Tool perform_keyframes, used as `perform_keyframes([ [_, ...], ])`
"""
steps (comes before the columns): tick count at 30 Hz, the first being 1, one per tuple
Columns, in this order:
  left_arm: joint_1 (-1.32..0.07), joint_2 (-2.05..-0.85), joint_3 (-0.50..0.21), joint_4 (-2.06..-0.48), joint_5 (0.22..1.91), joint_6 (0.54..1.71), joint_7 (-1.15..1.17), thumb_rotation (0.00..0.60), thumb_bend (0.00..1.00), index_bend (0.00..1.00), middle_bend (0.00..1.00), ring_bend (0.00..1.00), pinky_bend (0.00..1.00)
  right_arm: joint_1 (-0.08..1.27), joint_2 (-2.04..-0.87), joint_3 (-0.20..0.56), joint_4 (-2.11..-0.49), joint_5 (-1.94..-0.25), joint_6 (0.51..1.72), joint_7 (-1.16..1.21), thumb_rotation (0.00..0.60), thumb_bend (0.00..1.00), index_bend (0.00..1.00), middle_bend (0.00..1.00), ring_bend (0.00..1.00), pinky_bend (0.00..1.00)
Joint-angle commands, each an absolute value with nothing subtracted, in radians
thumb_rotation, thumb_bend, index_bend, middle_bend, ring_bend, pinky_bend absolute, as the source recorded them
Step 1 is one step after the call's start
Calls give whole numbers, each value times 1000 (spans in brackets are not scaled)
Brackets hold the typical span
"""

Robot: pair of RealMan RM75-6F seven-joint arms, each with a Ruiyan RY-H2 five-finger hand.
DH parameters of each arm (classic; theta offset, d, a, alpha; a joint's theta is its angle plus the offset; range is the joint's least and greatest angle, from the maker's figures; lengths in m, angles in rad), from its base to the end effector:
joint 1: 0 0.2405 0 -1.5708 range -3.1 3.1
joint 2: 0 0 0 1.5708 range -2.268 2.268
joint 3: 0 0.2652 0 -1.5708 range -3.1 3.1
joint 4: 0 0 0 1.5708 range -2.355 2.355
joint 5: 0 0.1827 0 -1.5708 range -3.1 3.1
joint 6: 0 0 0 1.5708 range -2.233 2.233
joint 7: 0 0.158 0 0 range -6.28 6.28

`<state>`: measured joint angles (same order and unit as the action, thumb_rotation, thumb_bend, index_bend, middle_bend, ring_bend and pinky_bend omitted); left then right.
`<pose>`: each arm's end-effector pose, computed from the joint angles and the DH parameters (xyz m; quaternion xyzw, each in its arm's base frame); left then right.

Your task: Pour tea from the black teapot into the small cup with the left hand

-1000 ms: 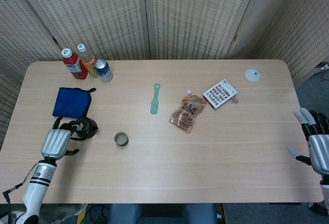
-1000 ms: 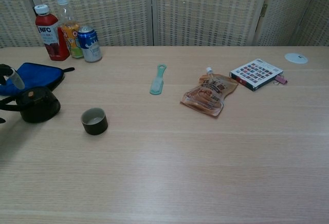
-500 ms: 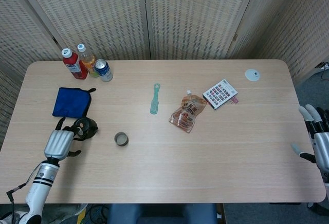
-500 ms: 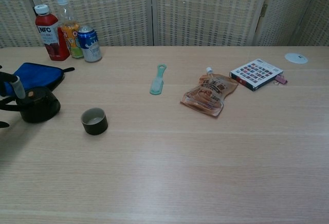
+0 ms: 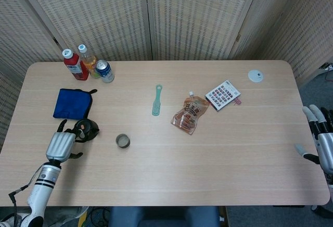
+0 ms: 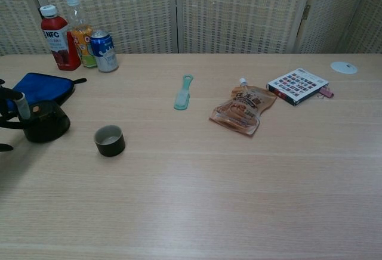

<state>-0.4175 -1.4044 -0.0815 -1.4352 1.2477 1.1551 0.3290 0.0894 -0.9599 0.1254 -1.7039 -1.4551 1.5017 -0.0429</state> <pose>-0.2811 0.2953 0.0745 -0.6942 -0.3637 -0.2940 0.5472 -0.2930 -0.2066 0.2464 0.5847 -0.3336 0.3834 0.6323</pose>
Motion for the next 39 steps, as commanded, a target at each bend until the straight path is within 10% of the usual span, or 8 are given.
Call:
perform_keyframes([
  [1, -418, -1409, -82, -1428, 1249, 1154, 323, 600, 88, 433, 376, 387, 0, 88, -959, 125, -1705, -1455, 1502, -43, 600, 160, 106, 73, 0, 65],
  [39, -420, -1438, -82, -1386, 1244, 1129, 297, 600, 88, 434, 390, 427, 0, 83, -965, 120, -1701, -1450, 1504, -42, 600, 160, 106, 73, 0, 65],
])
